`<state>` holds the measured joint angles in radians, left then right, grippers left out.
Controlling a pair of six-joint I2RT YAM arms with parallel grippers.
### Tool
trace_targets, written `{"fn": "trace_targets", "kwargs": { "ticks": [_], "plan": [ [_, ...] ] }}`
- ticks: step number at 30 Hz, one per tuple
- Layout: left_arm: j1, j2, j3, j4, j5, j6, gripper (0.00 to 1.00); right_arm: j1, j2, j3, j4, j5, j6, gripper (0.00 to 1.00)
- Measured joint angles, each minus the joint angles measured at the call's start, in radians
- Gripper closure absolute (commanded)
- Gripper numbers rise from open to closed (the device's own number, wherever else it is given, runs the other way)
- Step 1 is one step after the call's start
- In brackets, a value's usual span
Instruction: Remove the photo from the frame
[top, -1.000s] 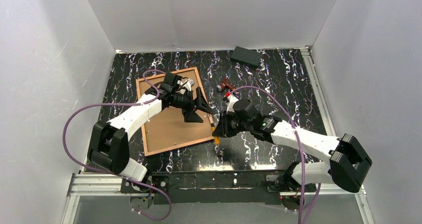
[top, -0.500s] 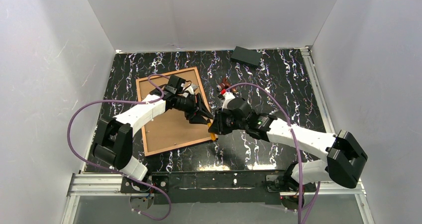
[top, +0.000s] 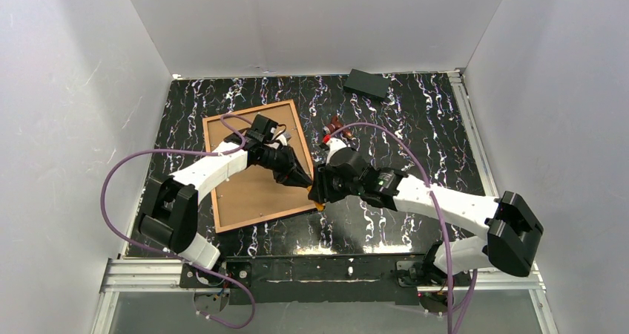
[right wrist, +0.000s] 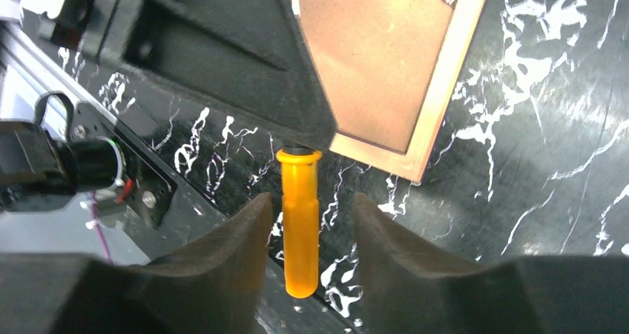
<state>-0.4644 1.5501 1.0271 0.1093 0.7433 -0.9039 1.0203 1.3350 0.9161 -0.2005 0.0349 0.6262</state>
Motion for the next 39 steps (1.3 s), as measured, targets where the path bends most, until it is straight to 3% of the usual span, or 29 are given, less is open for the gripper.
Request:
{"fn": "trace_targets", "kwargs": {
  "ticks": [2, 6, 13, 17, 22, 26, 30, 39],
  "plan": [
    [-0.002, -0.005, 0.001, -0.037, -0.016, -0.032, 1.00, 0.009, -0.006, 0.001, -0.017, 0.027, 0.010, 0.28],
    [-0.004, -0.045, -0.018, -0.059, -0.046, -0.163, 1.00, 0.022, -0.071, -0.027, -0.018, 0.066, 0.037, 0.24],
    [-0.004, -0.199, -0.192, 0.041, -0.112, -0.542, 1.00, 0.088, -0.189, -0.126, 0.078, 0.170, 0.098, 0.27],
    [-0.003, -0.281, -0.274, 0.082, -0.160, -0.726, 1.00, 0.117, -0.228, -0.206, 0.177, 0.222, 0.130, 0.35],
    [-0.003, -0.301, -0.320, 0.179, -0.180, -0.894, 1.00, 0.116, -0.234, -0.260, 0.284, 0.267, 0.164, 0.34],
    [-0.002, -0.304, -0.360, 0.238, -0.183, -0.985, 1.00, 0.114, -0.232, -0.280, 0.349, 0.285, 0.173, 0.36],
    [-0.002, -0.308, -0.367, 0.273, -0.179, -1.030, 1.00, 0.111, -0.231, -0.302, 0.422, 0.298, 0.187, 0.46],
    [-0.002, -0.389, -0.367, 0.283, -0.176, -1.075, 1.00, 0.065, -0.208, -0.344, 0.580, 0.232, 0.225, 0.50]
  ]
}}
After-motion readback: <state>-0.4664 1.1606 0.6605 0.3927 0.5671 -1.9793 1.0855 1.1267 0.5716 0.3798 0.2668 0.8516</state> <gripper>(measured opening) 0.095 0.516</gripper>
